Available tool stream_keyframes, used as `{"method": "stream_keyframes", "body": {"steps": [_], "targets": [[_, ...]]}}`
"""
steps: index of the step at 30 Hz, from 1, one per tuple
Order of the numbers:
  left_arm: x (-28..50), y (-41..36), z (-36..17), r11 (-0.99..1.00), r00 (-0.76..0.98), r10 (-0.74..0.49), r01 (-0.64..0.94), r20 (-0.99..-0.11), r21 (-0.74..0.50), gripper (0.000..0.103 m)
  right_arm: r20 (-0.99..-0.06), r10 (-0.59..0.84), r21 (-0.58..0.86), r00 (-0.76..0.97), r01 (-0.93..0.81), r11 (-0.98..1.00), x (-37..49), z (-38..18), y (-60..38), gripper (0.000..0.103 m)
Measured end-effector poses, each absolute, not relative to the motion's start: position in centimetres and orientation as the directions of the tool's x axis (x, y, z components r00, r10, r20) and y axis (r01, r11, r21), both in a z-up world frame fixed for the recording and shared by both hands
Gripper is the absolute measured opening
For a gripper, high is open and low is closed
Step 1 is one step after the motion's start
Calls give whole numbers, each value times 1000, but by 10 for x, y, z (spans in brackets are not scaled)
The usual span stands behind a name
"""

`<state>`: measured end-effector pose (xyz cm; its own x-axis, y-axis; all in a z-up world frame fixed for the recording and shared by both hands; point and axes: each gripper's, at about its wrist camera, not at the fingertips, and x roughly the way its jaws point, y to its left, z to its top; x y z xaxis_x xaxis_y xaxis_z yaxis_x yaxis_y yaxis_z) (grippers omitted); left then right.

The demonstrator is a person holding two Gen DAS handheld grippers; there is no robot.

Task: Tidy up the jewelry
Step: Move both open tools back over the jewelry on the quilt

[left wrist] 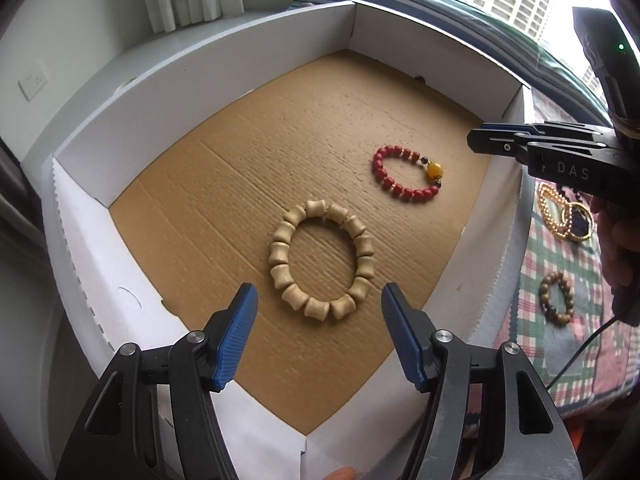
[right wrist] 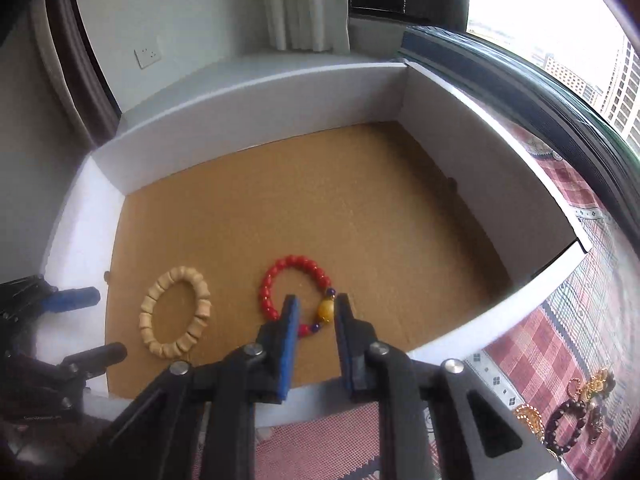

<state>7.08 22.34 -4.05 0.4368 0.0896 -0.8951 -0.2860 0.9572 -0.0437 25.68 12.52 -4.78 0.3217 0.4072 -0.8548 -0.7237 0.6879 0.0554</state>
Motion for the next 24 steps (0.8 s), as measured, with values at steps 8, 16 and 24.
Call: {"method": "stream_keyframes", "body": {"steps": [8, 16, 24], "targets": [[55, 205, -23, 957, 535, 172, -291, -827, 11, 66, -823, 444, 76, 354, -707, 703, 237, -43, 95, 18], [19, 151, 24, 978, 708, 164, -208, -687, 19, 94, -681, 502, 81, 533, -626, 775, 173, -13, -3, 49], [31, 48, -31, 990, 597, -141, 98, -789, -103, 99, -726, 178, -13, 665, -272, 962, 108, -51, -156, 80]]}}
